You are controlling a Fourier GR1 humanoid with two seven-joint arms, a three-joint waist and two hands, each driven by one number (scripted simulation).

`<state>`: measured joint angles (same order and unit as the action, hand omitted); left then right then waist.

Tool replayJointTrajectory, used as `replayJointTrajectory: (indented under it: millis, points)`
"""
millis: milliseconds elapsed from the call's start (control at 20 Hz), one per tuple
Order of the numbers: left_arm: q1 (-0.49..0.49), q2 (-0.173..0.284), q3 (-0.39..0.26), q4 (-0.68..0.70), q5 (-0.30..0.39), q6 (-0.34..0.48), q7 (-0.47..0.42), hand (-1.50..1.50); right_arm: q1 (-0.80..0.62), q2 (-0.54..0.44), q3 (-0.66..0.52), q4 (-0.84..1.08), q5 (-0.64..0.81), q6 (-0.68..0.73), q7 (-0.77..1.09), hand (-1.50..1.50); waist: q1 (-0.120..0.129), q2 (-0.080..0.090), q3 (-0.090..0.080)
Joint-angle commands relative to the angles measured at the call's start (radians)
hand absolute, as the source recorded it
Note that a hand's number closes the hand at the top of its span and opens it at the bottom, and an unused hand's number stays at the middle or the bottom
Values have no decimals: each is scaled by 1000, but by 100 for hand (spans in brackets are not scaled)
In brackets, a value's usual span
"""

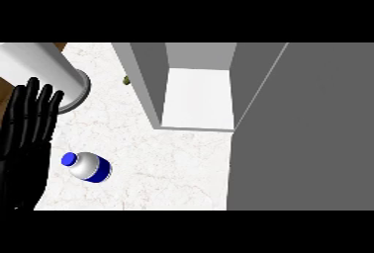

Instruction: Pick up the bottled water, place it into the cabinet and close the cabinet

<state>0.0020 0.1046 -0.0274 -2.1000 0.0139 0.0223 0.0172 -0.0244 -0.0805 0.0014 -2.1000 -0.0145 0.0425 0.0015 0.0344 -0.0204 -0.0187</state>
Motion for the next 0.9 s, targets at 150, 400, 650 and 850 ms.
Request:
replayJointTrajectory:
  millis: [150,400,650,850]
  points:
    - [190,-9,120,-160,5,58,-20,-150,184,-11,34,-83,49,24,-3,-150,-27,15,19]
    - [300,-102,106,-201,184,187,134,-150,305,9,85,-176,-116,92,109,-150,-31,11,18]
    - [491,-104,-10,-414,154,247,148,-150,395,-51,3,-326,-231,135,171,-150,-29,15,19]
    - [561,-104,-4,-418,211,216,81,-150,497,-19,109,-480,-158,110,234,-150,-29,15,18]
